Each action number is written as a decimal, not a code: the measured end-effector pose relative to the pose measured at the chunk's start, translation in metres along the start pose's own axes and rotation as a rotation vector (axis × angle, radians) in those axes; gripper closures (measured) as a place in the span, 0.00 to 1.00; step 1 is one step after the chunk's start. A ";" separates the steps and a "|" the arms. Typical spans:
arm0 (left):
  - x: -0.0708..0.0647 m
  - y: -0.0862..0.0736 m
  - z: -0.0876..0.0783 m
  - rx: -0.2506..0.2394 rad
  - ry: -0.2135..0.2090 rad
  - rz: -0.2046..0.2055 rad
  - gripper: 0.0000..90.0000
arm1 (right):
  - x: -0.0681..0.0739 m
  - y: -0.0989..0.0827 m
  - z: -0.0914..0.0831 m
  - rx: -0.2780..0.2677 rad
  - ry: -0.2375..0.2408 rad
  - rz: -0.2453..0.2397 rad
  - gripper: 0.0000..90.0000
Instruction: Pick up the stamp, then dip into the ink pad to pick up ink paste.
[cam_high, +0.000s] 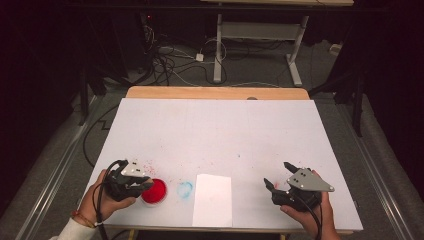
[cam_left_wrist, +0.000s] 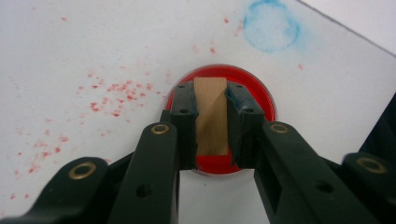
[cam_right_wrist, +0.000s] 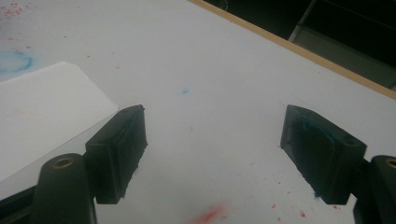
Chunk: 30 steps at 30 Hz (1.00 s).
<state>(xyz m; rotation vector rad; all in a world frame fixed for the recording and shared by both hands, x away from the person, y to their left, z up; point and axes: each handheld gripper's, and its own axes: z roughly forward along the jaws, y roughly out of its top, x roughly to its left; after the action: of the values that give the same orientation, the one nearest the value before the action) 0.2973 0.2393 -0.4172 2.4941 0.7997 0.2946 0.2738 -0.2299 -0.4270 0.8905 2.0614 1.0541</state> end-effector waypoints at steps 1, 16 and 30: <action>0.000 0.000 -0.003 -0.010 0.006 0.000 0.82 | 0.000 0.000 0.000 0.001 0.000 -0.002 0.26; -0.006 0.007 -0.016 -0.041 -0.003 0.002 0.82 | 0.001 0.000 0.003 0.011 0.009 -0.008 0.26; -0.015 0.007 0.006 0.024 -0.035 0.052 0.82 | 0.002 -0.002 0.000 0.017 0.006 -0.015 0.26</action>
<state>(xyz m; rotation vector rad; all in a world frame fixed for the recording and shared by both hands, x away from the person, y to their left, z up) 0.2907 0.2227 -0.4196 2.5387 0.7298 0.2605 0.2723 -0.2289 -0.4293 0.8798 2.0811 1.0340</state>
